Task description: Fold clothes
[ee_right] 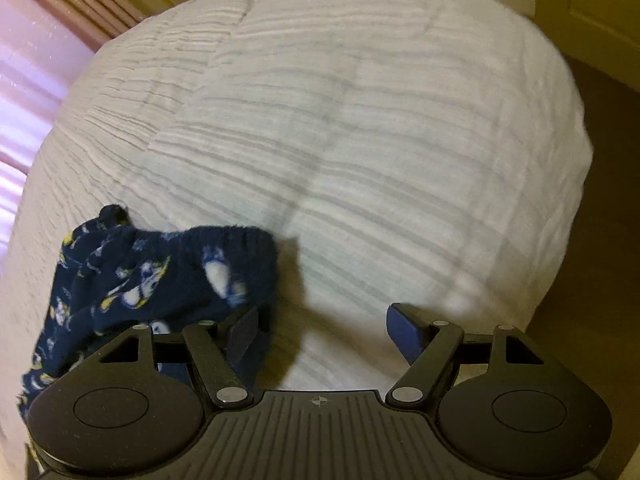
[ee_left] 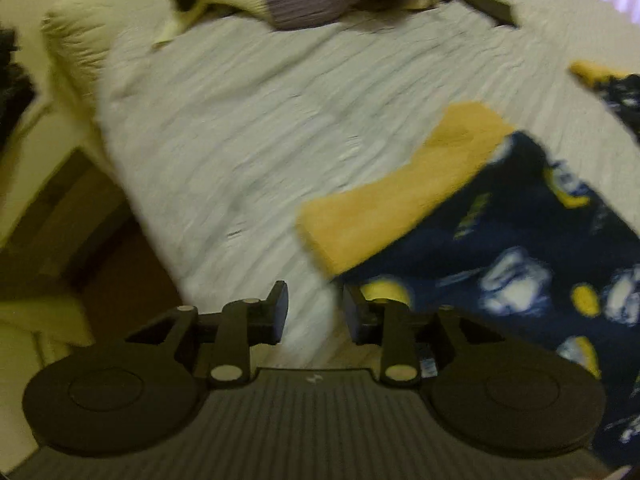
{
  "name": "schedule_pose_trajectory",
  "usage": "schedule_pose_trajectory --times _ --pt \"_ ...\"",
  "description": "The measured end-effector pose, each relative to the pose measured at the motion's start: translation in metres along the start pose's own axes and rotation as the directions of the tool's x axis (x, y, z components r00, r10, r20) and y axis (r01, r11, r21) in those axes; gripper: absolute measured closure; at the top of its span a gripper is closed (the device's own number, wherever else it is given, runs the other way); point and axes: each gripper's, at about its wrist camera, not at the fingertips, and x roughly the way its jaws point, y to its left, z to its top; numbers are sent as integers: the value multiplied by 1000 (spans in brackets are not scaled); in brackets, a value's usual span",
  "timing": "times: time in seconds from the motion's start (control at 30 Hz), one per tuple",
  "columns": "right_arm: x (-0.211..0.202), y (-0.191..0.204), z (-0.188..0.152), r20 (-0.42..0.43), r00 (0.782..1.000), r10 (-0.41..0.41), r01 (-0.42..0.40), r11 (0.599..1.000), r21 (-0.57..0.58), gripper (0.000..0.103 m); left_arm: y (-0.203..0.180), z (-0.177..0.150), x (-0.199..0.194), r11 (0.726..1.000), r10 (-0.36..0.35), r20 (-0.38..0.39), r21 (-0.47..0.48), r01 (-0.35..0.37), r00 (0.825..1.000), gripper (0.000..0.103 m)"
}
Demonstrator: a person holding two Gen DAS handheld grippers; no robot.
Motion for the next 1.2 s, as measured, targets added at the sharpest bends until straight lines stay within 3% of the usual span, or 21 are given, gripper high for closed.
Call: schedule_pose_trajectory --times 0.1,0.23,0.3,0.4,0.5,0.6,0.73,0.8,0.9,0.93,0.97,1.0,1.07,1.2 --pt "-10 -1 7 28 999 -19 20 999 -41 28 -1 4 -27 1000 5 39 -3 -5 999 82" --pt "-19 16 21 91 996 27 -18 996 -93 29 -47 11 -62 981 -158 108 126 144 982 81" --pt "-11 36 33 83 992 98 -89 991 -105 29 -84 15 -72 950 -266 106 199 241 958 80" --pt "8 71 49 52 979 198 -190 974 -127 29 -136 20 -83 887 -408 80 269 374 910 78" --pt "43 115 64 -16 957 288 -287 948 -138 29 -181 25 -85 832 -496 44 310 460 867 78" --pt "83 155 78 -86 933 348 -357 925 -132 29 -212 39 -75 802 -533 8 322 503 846 78" --pt "136 195 91 -157 918 364 -383 917 -113 29 -234 66 -59 796 -554 -31 275 539 832 78" --pt "162 210 95 -171 918 357 -374 924 -81 29 -239 82 -53 792 -568 -35 248 558 822 78" --pt "189 226 94 -198 923 331 -351 933 -75 29 -248 105 -40 798 -573 -28 207 566 819 69" --pt "195 231 92 -204 925 321 -344 935 -90 32 -251 112 -35 802 -575 -25 185 569 818 68" --pt "200 236 91 -211 927 310 -337 936 -105 65 -255 120 -28 804 -578 -23 154 574 816 65" --pt "201 240 88 -211 931 297 -328 936 -130 77 -259 128 -21 806 -582 -23 121 580 813 64" --pt "201 244 88 -189 945 268 -298 942 -155 87 -268 143 -7 804 -591 -22 56 591 806 63" --pt "186 241 98 -92 961 262 -275 946 -173 88 -287 172 21 790 -612 11 -41 612 791 56"
